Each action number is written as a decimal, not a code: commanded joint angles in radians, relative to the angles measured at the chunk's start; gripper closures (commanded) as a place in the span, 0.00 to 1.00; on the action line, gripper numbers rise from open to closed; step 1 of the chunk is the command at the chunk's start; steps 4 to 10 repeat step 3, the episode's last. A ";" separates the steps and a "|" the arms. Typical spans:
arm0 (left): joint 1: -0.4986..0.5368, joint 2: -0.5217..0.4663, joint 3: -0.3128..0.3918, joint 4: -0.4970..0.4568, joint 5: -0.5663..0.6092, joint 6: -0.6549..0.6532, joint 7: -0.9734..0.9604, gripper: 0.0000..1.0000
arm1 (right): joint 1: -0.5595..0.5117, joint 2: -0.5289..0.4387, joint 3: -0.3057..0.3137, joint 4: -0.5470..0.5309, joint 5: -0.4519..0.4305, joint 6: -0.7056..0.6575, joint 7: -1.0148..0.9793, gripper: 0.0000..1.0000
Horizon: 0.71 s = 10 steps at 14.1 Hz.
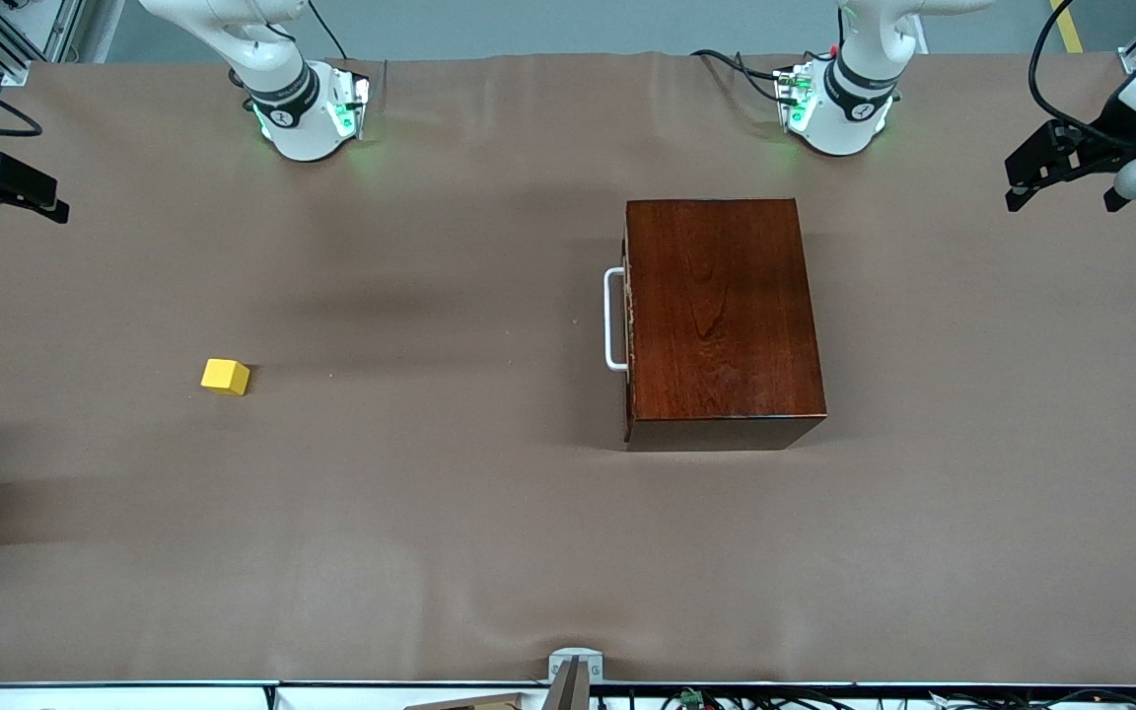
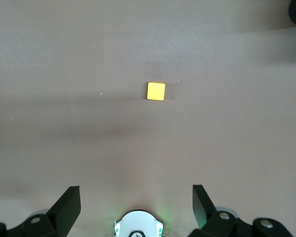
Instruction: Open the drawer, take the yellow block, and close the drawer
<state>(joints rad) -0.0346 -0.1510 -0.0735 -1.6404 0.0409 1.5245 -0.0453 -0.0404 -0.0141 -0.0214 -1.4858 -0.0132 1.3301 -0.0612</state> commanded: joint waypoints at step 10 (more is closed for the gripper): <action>0.013 -0.007 -0.011 0.033 -0.022 -0.061 0.009 0.00 | -0.026 0.003 0.015 0.007 0.018 -0.009 -0.012 0.00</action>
